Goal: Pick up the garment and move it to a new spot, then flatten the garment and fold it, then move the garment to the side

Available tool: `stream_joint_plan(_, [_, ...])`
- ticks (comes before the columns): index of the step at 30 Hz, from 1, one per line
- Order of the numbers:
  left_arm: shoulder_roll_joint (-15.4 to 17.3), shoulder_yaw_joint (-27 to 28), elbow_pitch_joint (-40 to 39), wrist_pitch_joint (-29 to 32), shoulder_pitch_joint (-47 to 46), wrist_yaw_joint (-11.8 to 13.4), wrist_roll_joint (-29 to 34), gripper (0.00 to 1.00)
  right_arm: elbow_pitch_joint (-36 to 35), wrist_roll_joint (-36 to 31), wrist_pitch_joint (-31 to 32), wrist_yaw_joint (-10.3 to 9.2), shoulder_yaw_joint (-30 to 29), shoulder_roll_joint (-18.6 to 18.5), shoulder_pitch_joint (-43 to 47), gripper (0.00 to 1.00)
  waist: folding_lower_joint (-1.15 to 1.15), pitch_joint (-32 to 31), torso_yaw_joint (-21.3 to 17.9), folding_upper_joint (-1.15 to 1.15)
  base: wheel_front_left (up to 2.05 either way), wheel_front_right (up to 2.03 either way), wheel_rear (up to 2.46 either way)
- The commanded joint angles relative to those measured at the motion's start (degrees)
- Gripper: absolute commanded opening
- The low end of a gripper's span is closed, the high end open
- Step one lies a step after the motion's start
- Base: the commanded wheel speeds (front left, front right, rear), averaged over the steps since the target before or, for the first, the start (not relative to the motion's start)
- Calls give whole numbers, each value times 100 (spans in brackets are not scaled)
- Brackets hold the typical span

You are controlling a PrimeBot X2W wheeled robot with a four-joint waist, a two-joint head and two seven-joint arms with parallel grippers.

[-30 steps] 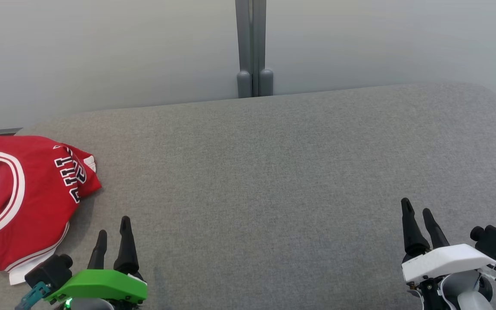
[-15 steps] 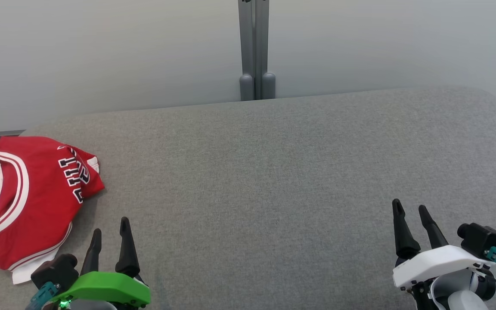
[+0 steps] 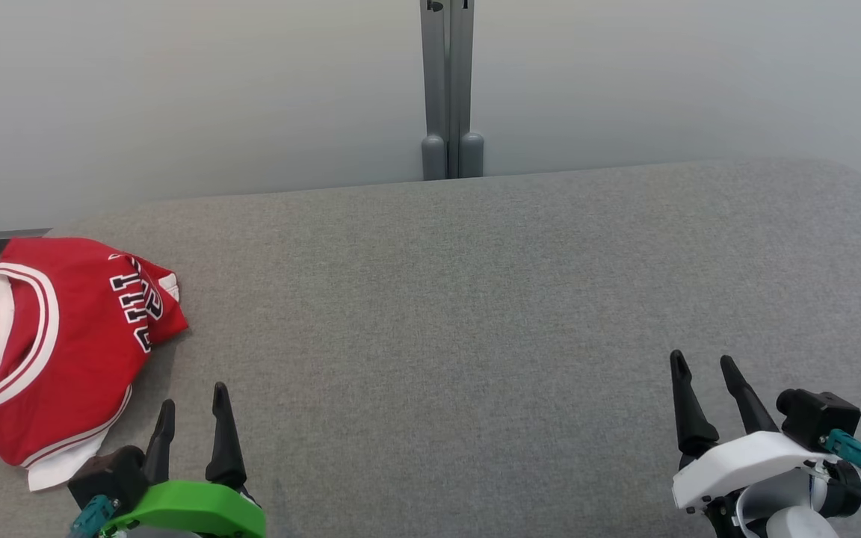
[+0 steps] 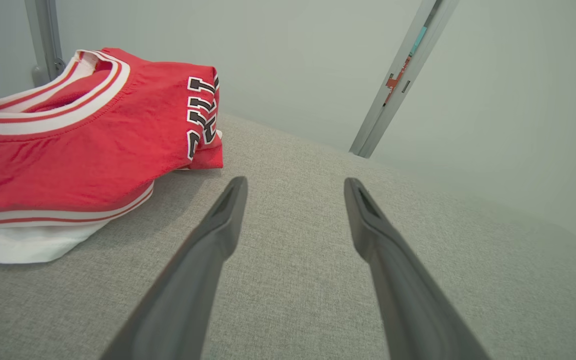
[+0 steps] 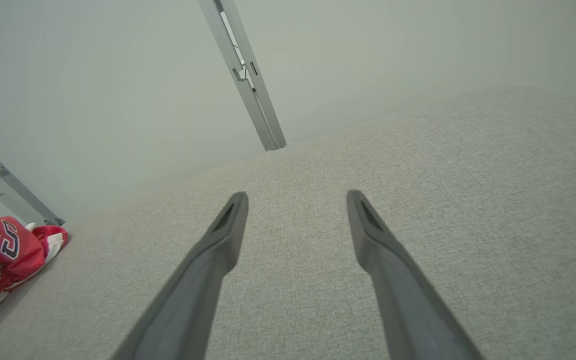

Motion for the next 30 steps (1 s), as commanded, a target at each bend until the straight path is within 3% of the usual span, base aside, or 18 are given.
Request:
stream_joint_plan(1, [49, -5, -12, -48, 48, -22, 151, 100, -10, -140, -49, 1, 30, -31, 43, 100, 0, -3, 2, 0, 0, 0, 0])
stream_joint_plan(30, [5, -71, 28, -364, 123, 5, 1211, 100, 84, -1195, -350, 1, 121, -39, 99, 100, 0, -37, 26, 0, 0, 0, 0])
